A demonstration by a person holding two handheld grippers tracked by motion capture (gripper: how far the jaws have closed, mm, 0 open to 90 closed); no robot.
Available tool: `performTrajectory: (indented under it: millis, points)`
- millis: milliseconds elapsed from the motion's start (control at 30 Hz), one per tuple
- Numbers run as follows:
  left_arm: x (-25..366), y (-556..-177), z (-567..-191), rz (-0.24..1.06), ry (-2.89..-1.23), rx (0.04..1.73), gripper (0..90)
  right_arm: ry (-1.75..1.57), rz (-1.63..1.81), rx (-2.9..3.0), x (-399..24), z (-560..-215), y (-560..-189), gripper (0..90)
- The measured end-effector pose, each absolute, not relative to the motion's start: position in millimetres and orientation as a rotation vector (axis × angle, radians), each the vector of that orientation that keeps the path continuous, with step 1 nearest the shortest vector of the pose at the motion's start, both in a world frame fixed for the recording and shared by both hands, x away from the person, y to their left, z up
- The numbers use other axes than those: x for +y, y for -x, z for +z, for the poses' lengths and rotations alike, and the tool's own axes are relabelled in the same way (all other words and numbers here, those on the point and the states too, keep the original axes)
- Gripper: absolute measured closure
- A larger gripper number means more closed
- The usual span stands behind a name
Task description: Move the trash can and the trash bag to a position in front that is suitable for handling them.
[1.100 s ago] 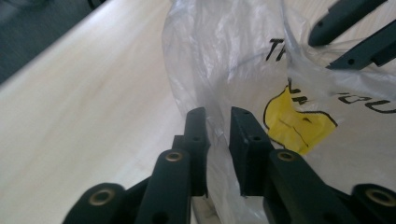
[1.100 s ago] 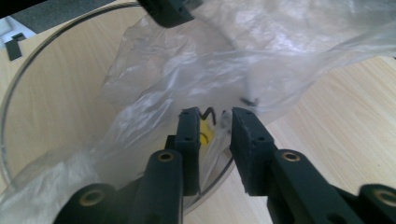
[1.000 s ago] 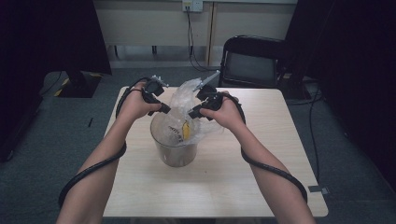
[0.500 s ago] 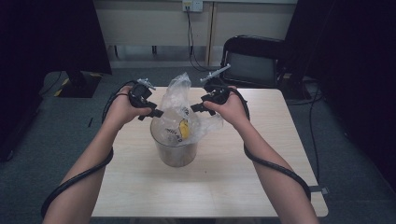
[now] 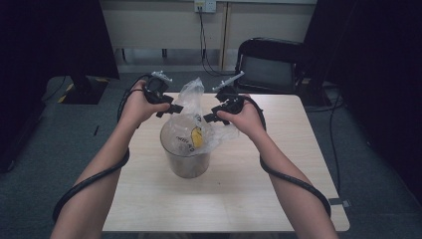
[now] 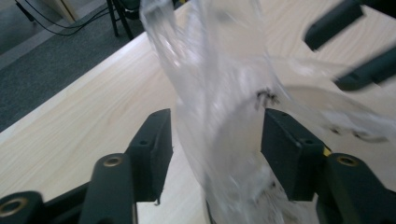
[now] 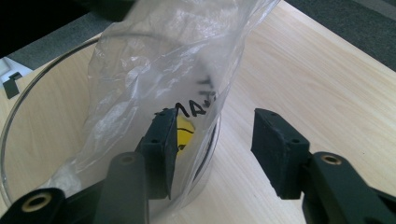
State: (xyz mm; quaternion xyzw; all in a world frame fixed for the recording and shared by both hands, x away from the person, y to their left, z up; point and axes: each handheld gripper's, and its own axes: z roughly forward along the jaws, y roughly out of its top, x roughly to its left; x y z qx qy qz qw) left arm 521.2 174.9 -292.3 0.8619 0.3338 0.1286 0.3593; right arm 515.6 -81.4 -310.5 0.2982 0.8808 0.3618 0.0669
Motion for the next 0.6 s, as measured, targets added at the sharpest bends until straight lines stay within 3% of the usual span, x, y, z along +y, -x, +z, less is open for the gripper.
performTrajectory:
  millis: [100, 167, 267, 433, 600]
  points:
    - [171.7, -531.8, -299.1, 0.24, -2.2, 0.862, 55.4, -0.902, 1.085, 2.644, -83.0, -308.6, -515.2, 43.7]
    - [168.3, -532.2, -303.8, 0.146, -2.209, 0.901, 71.4, -0.908, 1.091, 2.627, -84.5, -307.1, -515.8, 40.4]
    - [166.2, -528.1, -309.4, 0.155, -2.326, 0.888, 85.0, -0.92, 1.103, 2.617, -86.3, -307.1, -516.4, 38.9]
    - [178.5, -518.8, -313.3, 0.195, -2.422, 0.903, 88.2, -0.913, 1.075, 2.632, -82.6, -313.7, -517.6, 40.6]
    - [189.2, -509.4, -309.2, 0.227, -2.384, 0.9, 71.0, -0.902, 1.093, 2.636, -75.1, -313.6, -517.5, 44.1]
